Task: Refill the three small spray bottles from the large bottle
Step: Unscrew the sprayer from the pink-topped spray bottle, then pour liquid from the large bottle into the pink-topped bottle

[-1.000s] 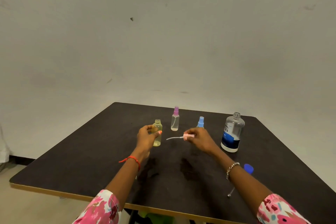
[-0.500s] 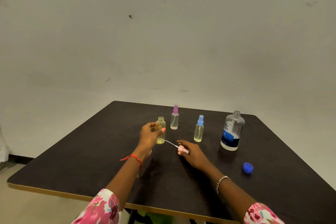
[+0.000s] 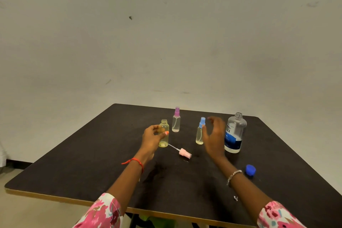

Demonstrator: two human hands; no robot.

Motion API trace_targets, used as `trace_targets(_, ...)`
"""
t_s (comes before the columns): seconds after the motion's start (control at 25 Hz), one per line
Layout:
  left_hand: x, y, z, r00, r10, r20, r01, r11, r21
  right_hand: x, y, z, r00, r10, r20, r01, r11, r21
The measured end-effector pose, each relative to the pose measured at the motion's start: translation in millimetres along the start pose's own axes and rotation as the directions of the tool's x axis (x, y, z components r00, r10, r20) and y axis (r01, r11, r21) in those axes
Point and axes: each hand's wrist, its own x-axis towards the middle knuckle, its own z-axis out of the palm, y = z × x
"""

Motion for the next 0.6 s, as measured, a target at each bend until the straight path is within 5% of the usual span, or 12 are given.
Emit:
trace_targets(0.08, 1, 0, 1, 1.000, 0.004, 0.006, -0.004, 1.000, 0.002, 25, -1, -17, 0.963, 0.054, -0.265, -0.066, 0.997, -0.033)
trace_targets(0.16, 0, -1, 2, 1.000, 0.000, 0.021, 0.000, 1.000, 0.006, 42, 9, -32, 0.911, 0.207, -0.357, -0.242, 0.969, -0.055)
trace_targets(0.36, -7, -3, 6, 0.990, -0.071, 0.125, 0.072, 0.997, -0.005, 51, 50, -49, 0.829, 0.547, -0.117, -0.556, 0.828, -0.065)
trace_targets(0.6, -7, -4, 6, 0.978, -0.093, 0.187, 0.095, 0.995, -0.003, 56, 64, -46, 0.794, 0.606, -0.040, -0.605, 0.795, 0.030)
